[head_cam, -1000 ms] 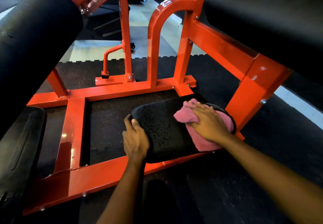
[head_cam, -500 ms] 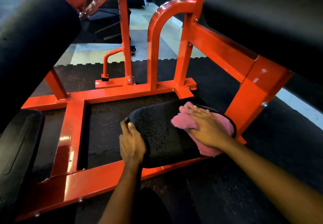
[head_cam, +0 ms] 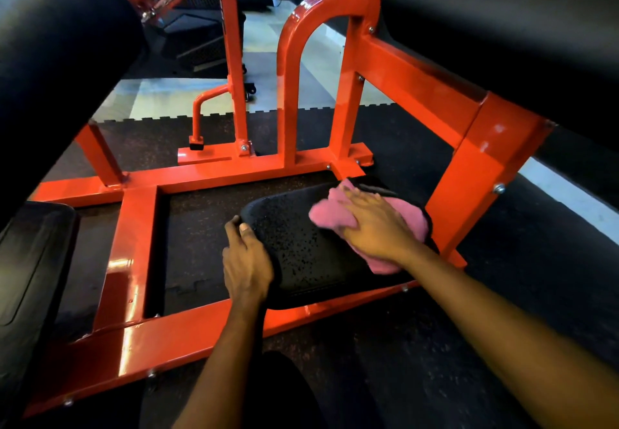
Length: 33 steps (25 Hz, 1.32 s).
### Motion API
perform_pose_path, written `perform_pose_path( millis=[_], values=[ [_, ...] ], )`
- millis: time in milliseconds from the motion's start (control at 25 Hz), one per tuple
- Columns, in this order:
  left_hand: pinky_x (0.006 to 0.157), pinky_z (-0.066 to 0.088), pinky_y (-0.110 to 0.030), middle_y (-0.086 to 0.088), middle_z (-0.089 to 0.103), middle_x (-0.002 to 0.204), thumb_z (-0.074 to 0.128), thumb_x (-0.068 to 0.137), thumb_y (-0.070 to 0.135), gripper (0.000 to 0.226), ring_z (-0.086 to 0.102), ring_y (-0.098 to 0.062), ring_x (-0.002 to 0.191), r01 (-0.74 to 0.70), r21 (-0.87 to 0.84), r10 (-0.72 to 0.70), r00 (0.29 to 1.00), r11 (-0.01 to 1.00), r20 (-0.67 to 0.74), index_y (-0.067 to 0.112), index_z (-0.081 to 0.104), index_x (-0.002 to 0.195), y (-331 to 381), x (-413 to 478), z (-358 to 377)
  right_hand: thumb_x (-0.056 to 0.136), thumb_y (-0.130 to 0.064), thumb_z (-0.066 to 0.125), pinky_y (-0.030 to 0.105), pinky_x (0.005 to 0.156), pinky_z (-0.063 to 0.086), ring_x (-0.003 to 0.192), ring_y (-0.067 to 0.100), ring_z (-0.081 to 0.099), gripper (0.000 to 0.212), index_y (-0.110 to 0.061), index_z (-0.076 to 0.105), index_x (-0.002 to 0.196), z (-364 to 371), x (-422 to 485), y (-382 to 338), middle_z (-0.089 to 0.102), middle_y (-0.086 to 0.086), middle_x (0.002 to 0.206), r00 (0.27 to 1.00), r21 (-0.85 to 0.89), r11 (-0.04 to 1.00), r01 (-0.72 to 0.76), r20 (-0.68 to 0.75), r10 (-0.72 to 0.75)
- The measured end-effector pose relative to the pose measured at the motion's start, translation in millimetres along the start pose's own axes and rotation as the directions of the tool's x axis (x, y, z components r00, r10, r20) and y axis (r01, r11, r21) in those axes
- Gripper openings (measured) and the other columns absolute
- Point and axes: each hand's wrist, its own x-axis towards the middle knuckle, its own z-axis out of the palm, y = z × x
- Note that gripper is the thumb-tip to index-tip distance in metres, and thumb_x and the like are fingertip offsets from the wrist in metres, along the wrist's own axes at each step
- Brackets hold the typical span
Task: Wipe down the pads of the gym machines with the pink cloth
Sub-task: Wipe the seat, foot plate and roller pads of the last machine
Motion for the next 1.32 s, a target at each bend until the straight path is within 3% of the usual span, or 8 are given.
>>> perform_pose_path(
  millis=[160, 320, 480, 640, 800, 920, 1200, 1320],
  values=[
    [0.09, 0.039, -0.046, -0.026, 0.058, 0.124, 0.023, 0.106, 0.041, 0.04, 0.055, -0.044, 0.112, 0.002, 0.004, -0.002, 1.0, 1.0, 0.002, 0.032, 0.038, 0.142, 0, 0, 0, 0.083, -0.061, 0.032, 0.039, 0.114, 0.036, 0.14, 0.023, 0.046, 0.075, -0.028, 0.05, 0.148, 8, -30, 61, 0.049, -0.001, 0.153, 0.976, 0.08, 0.978, -0.19, -0.092, 0.197],
    [0.083, 0.037, -0.043, -0.026, 0.06, 0.12, 0.024, 0.105, 0.043, 0.038, 0.057, -0.044, 0.109, -0.013, 0.025, 0.013, 1.0, 1.0, -0.012, 0.032, 0.038, 0.139, 1, 0, 2, 0.093, -0.071, 0.04, 0.046, 0.103, 0.045, 0.127, 0.039, 0.056, 0.063, -0.037, 0.047, 0.145, -15, 55, 63, 0.057, 0.014, 0.142, 0.711, 0.172, 0.695, -0.698, 0.052, 0.701],
    [0.081, 0.036, -0.042, -0.027, 0.061, 0.118, 0.024, 0.105, 0.042, 0.037, 0.057, -0.045, 0.108, -0.006, 0.021, 0.007, 1.0, 1.0, -0.013, 0.031, 0.039, 0.138, -1, 2, 1, 0.092, -0.054, 0.045, 0.046, 0.096, 0.048, 0.123, 0.032, 0.059, 0.048, -0.026, 0.059, 0.128, 0, 73, -4, 0.063, 0.007, 0.132, 0.954, -0.009, 0.956, -0.295, -0.063, 0.293],
    [0.087, 0.04, -0.045, -0.026, 0.06, 0.121, 0.024, 0.106, 0.041, 0.039, 0.057, -0.044, 0.11, 0.0, 0.006, 0.0, 1.0, 1.0, 0.0, 0.032, 0.038, 0.14, 1, -1, -1, 0.087, -0.047, 0.051, 0.04, 0.108, 0.037, 0.14, 0.019, 0.046, 0.06, -0.025, 0.055, 0.143, 13, -33, -10, 0.049, -0.003, 0.152, 0.992, -0.005, 0.996, 0.093, -0.081, -0.093],
    [0.084, 0.037, -0.043, -0.025, 0.06, 0.122, 0.023, 0.106, 0.043, 0.041, 0.057, -0.044, 0.11, 0.003, 0.007, -0.003, 1.0, 1.0, 0.01, 0.033, 0.037, 0.143, 2, 0, -1, 0.099, -0.037, 0.047, 0.035, 0.102, 0.039, 0.13, 0.025, 0.054, 0.044, -0.032, 0.051, 0.142, -1, -45, 49, 0.051, -0.005, 0.146, 0.961, -0.007, 0.967, -0.254, -0.111, 0.252],
    [0.088, 0.04, -0.046, -0.025, 0.06, 0.121, 0.022, 0.105, 0.044, 0.042, 0.057, -0.044, 0.11, 0.003, 0.022, -0.003, 1.0, 1.0, -0.008, 0.033, 0.036, 0.143, 2, -2, -1, 0.096, -0.05, 0.041, 0.046, 0.103, 0.047, 0.125, 0.036, 0.057, 0.048, -0.029, 0.053, 0.138, -15, 3, 45, 0.056, 0.008, 0.141, 0.795, 0.175, 0.787, -0.592, -0.033, 0.606],
    [0.092, 0.041, -0.049, -0.027, 0.059, 0.123, 0.021, 0.106, 0.043, 0.043, 0.056, -0.045, 0.112, 0.012, 0.011, -0.012, 1.0, 1.0, 0.018, 0.032, 0.036, 0.145, 1, -1, -2, 0.081, -0.053, 0.044, 0.05, 0.112, 0.034, 0.14, 0.022, 0.043, 0.063, -0.033, 0.055, 0.14, 26, -64, -47, 0.048, -0.004, 0.153, 0.982, 0.003, 0.997, -0.074, -0.172, 0.073],
    [0.092, 0.041, -0.049, -0.025, 0.059, 0.123, 0.021, 0.105, 0.044, 0.043, 0.056, -0.044, 0.111, 0.021, -0.002, -0.021, 1.0, 1.0, 0.008, 0.035, 0.036, 0.145, 3, -2, -2, 0.085, -0.05, 0.042, 0.053, 0.103, 0.041, 0.131, 0.025, 0.051, 0.053, -0.037, 0.051, 0.136, 18, -69, 3, 0.051, -0.008, 0.139, 0.942, -0.12, 0.944, -0.306, -0.18, 0.283]
  ],
)
